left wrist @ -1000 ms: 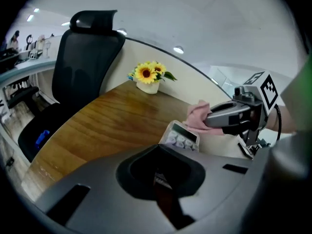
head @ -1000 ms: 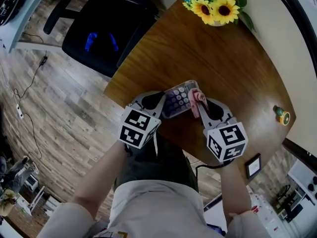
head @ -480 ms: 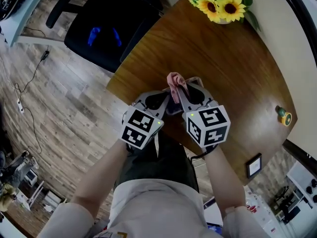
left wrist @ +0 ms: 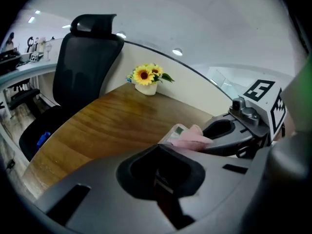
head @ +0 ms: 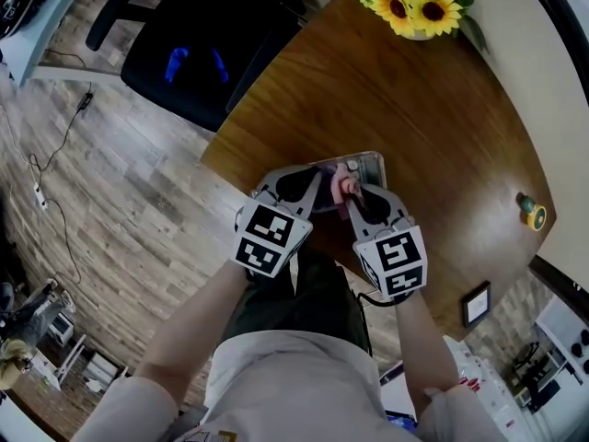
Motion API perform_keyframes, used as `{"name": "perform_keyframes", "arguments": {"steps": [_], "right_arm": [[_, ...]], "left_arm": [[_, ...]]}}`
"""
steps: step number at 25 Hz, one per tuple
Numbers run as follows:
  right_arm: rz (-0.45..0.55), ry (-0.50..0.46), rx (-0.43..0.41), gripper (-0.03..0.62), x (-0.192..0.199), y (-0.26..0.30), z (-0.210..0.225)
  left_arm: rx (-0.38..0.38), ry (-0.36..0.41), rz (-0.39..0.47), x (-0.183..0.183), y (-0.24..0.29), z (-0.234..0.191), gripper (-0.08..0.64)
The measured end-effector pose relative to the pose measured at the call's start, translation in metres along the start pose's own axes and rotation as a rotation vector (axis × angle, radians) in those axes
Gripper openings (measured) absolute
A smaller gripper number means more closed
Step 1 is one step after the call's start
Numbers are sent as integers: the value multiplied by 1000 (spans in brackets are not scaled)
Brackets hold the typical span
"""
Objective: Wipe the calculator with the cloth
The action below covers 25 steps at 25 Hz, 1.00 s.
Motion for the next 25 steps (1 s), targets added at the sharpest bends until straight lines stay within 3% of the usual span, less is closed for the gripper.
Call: {"name": "perform_keyframes", "arguments": {"steps": [5,8,13,19,22,25], "right_arm": [[-82,-64,0,38,28,-17,-5],[-162,-41,29,38,43,-24,3],[-31,180,20,40,16,-35,13],[181,259,9,40,-47,-15,7],[159,255,-26,40,-55,10,-8],[106,254,7,37,-44,26,-16]], "left_arm": [[6,12,4,0,-1,0,2],[37,-20,6,0,1,-1,2],[88,-93,13,2,-6,-6,2],[95,-88,-2,2,-16,-7,2],[97,-46,-10,3,-9,-2,2],[86,-49,5,2,-5,-2,2]]}}
Point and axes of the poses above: the fingertips, and each gripper's own axes: y forward along the fingers, z to its right, x out of its underside, the point moved 4 cm from there along -y, backward along the fingers, and after that the axes turned 3 degrees about y, right-handed, at the moved point
